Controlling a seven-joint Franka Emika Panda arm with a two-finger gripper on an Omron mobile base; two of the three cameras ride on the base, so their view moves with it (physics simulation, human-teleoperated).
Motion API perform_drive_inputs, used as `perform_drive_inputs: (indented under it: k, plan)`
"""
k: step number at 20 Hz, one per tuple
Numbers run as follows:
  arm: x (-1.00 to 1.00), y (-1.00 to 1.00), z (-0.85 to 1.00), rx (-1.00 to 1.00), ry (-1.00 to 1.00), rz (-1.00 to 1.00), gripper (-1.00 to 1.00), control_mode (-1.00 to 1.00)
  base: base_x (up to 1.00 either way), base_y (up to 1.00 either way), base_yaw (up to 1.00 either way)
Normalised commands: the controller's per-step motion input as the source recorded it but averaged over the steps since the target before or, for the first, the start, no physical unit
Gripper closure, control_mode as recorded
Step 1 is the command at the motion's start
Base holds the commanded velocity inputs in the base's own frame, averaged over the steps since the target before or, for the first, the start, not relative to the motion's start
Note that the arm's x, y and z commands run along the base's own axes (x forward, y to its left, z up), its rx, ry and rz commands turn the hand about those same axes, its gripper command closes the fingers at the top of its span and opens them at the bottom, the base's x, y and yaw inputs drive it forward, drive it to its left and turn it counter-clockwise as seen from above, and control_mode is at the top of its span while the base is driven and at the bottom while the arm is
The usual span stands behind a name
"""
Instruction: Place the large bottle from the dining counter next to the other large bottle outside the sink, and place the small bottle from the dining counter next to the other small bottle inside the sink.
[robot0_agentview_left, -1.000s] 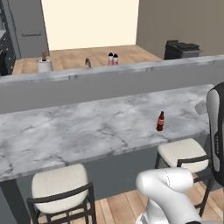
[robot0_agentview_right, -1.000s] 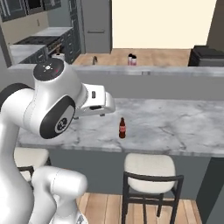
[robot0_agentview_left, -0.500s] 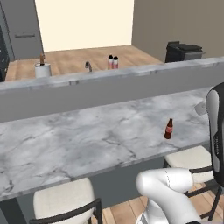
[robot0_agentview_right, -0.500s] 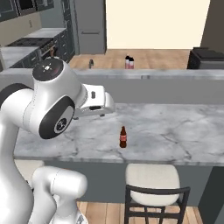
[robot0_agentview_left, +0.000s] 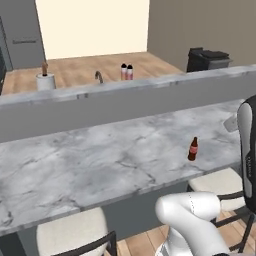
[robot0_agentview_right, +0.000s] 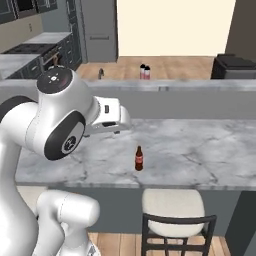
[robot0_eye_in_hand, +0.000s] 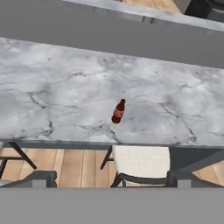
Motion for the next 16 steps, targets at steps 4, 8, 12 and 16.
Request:
perform_drive_inputs:
  k: [4,8,12,16]
  plan:
    - [0.00,0.00,0.00,0.00,0.00,0.00,-1.00,1.00,0.81,-0.03,-0.07]
    - [0.00,0.00,0.00,0.00,0.00,0.00,-1.00,1.00,0.49,0.04,-0.16]
    - [0.00,0.00,0.00,0.00,0.00,0.00,-1.00,1.00,0.45,0.17,-0.18]
    - [0.00,0.00,0.00,0.00,0.00,0.00,-1.00,1.00,0.10,0.01,-0.24]
